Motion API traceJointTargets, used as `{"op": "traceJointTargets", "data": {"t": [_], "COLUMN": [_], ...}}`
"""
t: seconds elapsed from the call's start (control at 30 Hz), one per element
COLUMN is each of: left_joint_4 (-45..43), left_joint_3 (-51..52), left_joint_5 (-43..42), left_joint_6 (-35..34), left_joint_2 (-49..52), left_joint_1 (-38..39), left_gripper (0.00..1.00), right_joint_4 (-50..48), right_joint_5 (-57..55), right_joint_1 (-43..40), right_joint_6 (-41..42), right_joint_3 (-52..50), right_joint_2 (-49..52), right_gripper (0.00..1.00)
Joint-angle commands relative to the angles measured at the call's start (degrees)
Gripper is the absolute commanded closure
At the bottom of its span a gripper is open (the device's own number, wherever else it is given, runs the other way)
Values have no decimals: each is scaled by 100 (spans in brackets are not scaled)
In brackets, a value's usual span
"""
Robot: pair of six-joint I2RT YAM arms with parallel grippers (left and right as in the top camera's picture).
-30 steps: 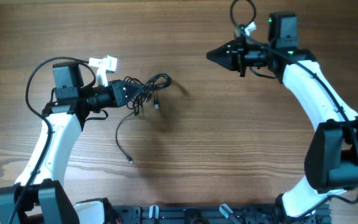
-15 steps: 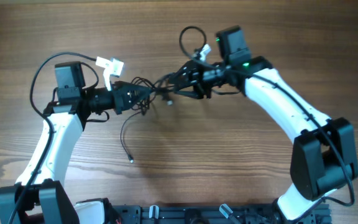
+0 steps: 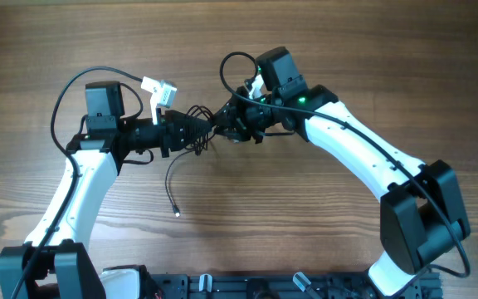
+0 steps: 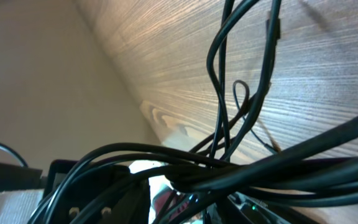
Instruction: Untangle cables
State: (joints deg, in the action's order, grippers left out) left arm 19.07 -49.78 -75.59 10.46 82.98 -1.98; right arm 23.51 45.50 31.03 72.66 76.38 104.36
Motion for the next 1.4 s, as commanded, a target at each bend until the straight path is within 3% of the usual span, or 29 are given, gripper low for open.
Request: {"op": "traceJointTargets", "data": {"t": [0.0,0.53,0.67,0.73,0.83,0.93,1.1,1.27,1.37], "left_joint_4": [-37,-33,-33,-31,-35,-26,0,0,-20], "left_joint_3": [-101,-101,-101,-101,-101,-101,-101,-101,-101], "left_joint_5": [-352,-1047,-1213,-1248,-1222,-800,177,1692,2785], "left_joint_6": [133,133,133,131,131,105,-208,-1095,-1593], "left_joint_2": [31,31,31,31,31,31,31,31,31], "left_joint_1": [28,28,28,28,26,26,22,22,22], "left_gripper": [96,96,96,96,96,96,96,96,96], "right_joint_4": [-13,-507,-514,-588,-693,-643,-638,-640,-658], "right_joint_5": [-402,-1263,-1349,-1357,-1355,-1019,470,1928,2887], "right_joint_1": [90,348,352,352,341,164,-476,-973,-1257], "right_joint_6": [107,592,592,540,177,-669,-1779,-3292,-3748], "right_joint_3": [0,0,0,0,0,0,0,0,0], "right_joint_2": [-63,-63,-63,-63,-63,-70,-76,-76,-76], "right_gripper": [72,70,81,94,96,96,96,96,95]}}
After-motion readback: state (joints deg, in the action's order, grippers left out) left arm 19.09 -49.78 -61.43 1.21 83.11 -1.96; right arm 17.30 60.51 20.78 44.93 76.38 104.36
